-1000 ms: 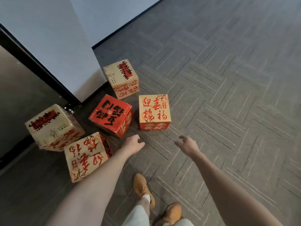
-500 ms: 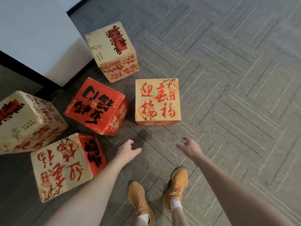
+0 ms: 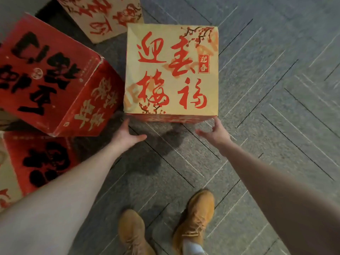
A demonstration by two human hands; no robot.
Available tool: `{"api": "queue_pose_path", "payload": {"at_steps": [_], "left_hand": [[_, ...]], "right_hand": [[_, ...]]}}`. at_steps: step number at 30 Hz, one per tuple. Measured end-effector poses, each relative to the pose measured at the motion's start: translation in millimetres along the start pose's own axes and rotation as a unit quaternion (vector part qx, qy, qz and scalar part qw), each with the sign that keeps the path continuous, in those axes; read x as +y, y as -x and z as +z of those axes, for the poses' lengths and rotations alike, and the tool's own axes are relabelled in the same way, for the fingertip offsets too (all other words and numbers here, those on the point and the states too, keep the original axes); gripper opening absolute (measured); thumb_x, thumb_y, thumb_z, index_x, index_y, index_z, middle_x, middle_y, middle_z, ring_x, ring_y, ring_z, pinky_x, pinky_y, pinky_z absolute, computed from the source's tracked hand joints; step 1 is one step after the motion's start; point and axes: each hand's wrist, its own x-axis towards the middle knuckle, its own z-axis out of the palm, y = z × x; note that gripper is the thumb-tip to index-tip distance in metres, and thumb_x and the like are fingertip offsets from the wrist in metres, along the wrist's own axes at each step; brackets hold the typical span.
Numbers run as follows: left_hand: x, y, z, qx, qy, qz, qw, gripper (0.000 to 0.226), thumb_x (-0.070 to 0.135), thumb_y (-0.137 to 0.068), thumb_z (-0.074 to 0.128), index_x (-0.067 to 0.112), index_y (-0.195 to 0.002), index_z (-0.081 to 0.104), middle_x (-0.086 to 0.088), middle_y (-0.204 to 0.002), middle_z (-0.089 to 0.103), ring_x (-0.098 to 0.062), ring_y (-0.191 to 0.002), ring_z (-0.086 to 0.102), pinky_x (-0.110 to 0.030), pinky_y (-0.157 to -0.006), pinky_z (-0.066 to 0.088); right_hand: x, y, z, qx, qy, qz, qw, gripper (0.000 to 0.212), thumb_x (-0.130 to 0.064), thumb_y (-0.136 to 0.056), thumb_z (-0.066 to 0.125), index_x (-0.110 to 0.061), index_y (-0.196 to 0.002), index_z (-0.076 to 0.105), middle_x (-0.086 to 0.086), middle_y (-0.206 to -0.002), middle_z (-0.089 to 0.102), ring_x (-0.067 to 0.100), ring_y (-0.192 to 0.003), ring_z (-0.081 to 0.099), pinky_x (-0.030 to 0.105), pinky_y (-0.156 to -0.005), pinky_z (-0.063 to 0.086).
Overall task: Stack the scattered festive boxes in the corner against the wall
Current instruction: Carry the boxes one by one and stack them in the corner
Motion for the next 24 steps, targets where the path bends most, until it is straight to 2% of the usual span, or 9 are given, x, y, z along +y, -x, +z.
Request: {"api": "queue_pose_path", "payload": {"at_steps": [2,4,6,8,12,15,18,21,24], "left_hand": [[2.3,-17.7,10.1,-0.023,0.091,0.019,0.995,0.108,0.027,-0.075,0.086,0.024,-0.157,0.015,-0.005,-0.16,0.029,-0.025,-0.146,0.03,-0.044,-0.118,0.031],[7.3,-27.9,16.6,-0.03,0.16,0.041,0.986,0.1,0.014,-0.079,0.083,0.023,-0.155,0.018,0.002,-0.159,0.03,-0.018,-0.145,0.03,-0.038,-0.117,0.028],[7.8,-39.3,20.9,-0.017,0.202,0.055,0.978,0.081,0.007,-0.081,0.079,0.029,-0.144,0.034,0.01,-0.144,0.044,-0.01,-0.134,0.039,-0.033,-0.11,0.031],[6.2,-46.1,21.3,0.003,0.22,0.065,0.973,0.061,0.005,-0.081,0.078,0.034,-0.125,0.046,0.015,-0.125,0.055,-0.009,-0.123,0.048,-0.03,-0.104,0.037],[7.9,-47.1,15.3,0.002,0.204,0.096,0.974,0.046,0.011,-0.08,0.08,0.029,-0.118,0.061,0.014,-0.114,0.067,-0.002,-0.106,0.061,-0.028,-0.099,0.045],[14.4,-37.0,3.4,0.001,0.201,0.113,0.973,0.045,0.02,-0.079,0.083,0.026,-0.119,0.064,0.015,-0.112,0.07,0.0,-0.105,0.062,-0.025,-0.095,0.047],[30.1,-18.0,-17.1,0.02,0.236,0.099,0.967,0.04,0.026,-0.077,0.085,0.031,-0.11,0.064,0.02,-0.105,0.067,0.007,-0.095,0.059,-0.016,-0.081,0.045],[53.8,3.7,-41.6,0.034,0.27,0.104,0.957,0.05,0.029,-0.074,0.086,0.028,-0.118,0.063,0.014,-0.109,0.069,0.001,-0.096,0.064,-0.017,-0.072,0.047],[79.2,34.1,-75.7,0.031,0.277,0.106,0.954,0.056,0.033,-0.072,0.087,0.03,-0.122,0.061,0.012,-0.11,0.069,-0.006,-0.098,0.065,-0.027,-0.075,0.05]], "right_hand": [[5.2,-19.0,4.7,-0.007,-0.04,-0.023,0.999,0.09,-0.034,-0.074,0.086,-0.032,-0.147,0.033,-0.01,-0.126,0.051,0.015,-0.113,0.049,0.034,-0.094,0.044],[8.1,-32.2,9.6,-0.002,-0.066,-0.041,0.997,0.094,-0.045,-0.062,0.089,-0.033,-0.142,0.04,-0.016,-0.127,0.055,0.013,-0.116,0.052,0.035,-0.098,0.046],[11.5,-44.2,14.9,-0.005,-0.095,-0.047,0.994,0.099,-0.059,-0.049,0.086,-0.034,-0.135,0.047,-0.013,-0.128,0.061,0.013,-0.12,0.054,0.042,-0.104,0.047],[9.6,-48.3,17.9,0.0,-0.118,-0.046,0.992,0.094,-0.056,-0.054,0.088,-0.03,-0.134,0.048,-0.01,-0.129,0.062,0.013,-0.121,0.055,0.044,-0.107,0.044],[5.5,-43.5,18.3,0.018,-0.129,-0.049,0.99,0.079,-0.042,-0.069,0.086,-0.021,-0.135,0.048,-0.005,-0.126,0.063,0.014,-0.116,0.057,0.038,-0.104,0.044],[-5.3,-29.2,10.1,0.031,-0.135,-0.064,0.988,0.073,-0.04,-0.072,0.084,-0.019,-0.132,0.048,-0.009,-0.115,0.064,0.009,-0.106,0.059,0.029,-0.096,0.045],[-29.3,-9.6,-5.9,0.027,-0.171,-0.091,0.981,0.061,-0.036,-0.07,0.086,-0.023,-0.12,0.052,-0.015,-0.103,0.068,-0.001,-0.092,0.064,0.018,-0.082,0.046],[-64.2,9.4,-26.1,0.013,-0.209,-0.113,0.971,0.067,-0.032,-0.066,0.09,-0.029,-0.123,0.055,-0.008,-0.109,0.074,0.009,-0.099,0.071,0.032,-0.085,0.053],[-109.0,35.7,-54.6,0.003,-0.214,-0.134,0.968,0.063,-0.023,-0.067,0.09,-0.031,-0.12,0.057,-0.009,-0.107,0.074,0.01,-0.097,0.072,0.038,-0.086,0.055]]}}
